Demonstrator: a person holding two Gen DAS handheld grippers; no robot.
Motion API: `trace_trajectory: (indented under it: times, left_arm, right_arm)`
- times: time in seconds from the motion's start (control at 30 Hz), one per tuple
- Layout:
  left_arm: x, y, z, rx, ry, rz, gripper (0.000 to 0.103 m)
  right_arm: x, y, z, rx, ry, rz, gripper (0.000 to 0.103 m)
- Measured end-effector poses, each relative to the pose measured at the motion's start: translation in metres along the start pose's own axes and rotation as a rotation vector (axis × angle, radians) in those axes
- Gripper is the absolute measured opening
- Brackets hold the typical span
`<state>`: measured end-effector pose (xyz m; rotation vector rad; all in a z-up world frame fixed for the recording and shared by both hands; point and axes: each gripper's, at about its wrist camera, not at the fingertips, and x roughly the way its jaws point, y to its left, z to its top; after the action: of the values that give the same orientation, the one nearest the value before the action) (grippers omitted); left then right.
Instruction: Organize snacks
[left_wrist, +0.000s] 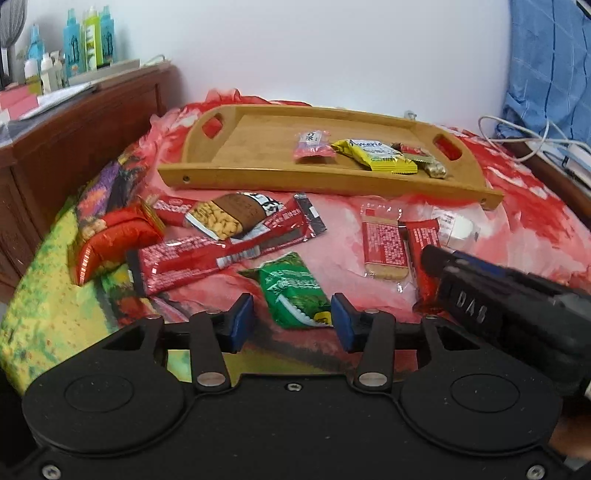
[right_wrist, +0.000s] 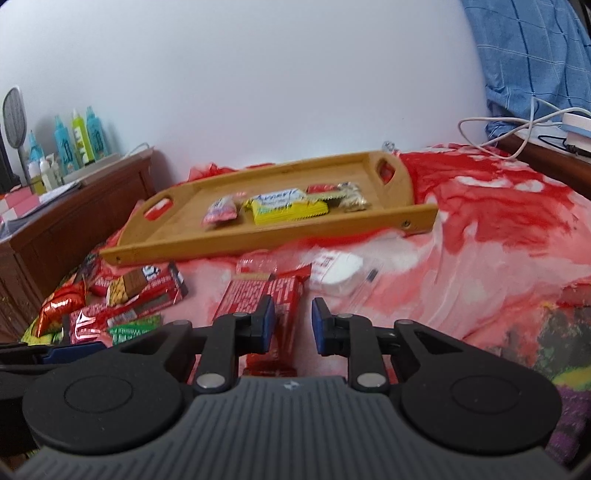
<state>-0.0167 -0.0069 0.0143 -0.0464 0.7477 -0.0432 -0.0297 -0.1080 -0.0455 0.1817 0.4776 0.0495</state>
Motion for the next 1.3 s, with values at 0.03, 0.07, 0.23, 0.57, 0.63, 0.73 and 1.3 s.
trace_trajectory:
  times: [0.03, 0.07, 0.23, 0.57, 0.63, 0.73, 1.3]
  left_arm:
    - [0.002, 0.000, 0.000, -0.007, 0.000, -0.004, 0.043]
    - [0.003, 0.000, 0.001, -0.009, 0.000, -0.005, 0.039]
    - [0.002, 0.002, 0.004, -0.022, -0.019, -0.004, 0.030]
    - [-0.015, 0.010, 0.008, -0.039, -0.081, -0.008, 0.025]
    - [-0.019, 0.011, 0.010, -0.045, -0.089, -0.013, 0.025]
    - [-0.026, 0.012, 0.014, -0.050, -0.106, -0.024, 0.025]
    - [-0.033, 0.023, 0.058, -0.068, -0.201, -0.072, 0.025]
  right_arm:
    - [0.000, 0.002, 0.000, -0.008, 0.002, 0.003, 0.030]
    - [0.001, 0.004, -0.001, -0.017, 0.006, 0.008, 0.033]
    - [0.005, 0.006, -0.002, -0.025, 0.023, 0.012, 0.049]
    - [0.003, 0.008, -0.002, -0.021, 0.024, 0.054, 0.030]
    - [-0.002, 0.008, -0.001, -0.027, 0.000, 0.062, 0.030]
    - [-0.010, 0.007, 0.002, -0.014, -0.037, 0.074, 0.030]
    - [-0.014, -0.027, 0.032, 0.093, -0.114, 0.039, 0.017]
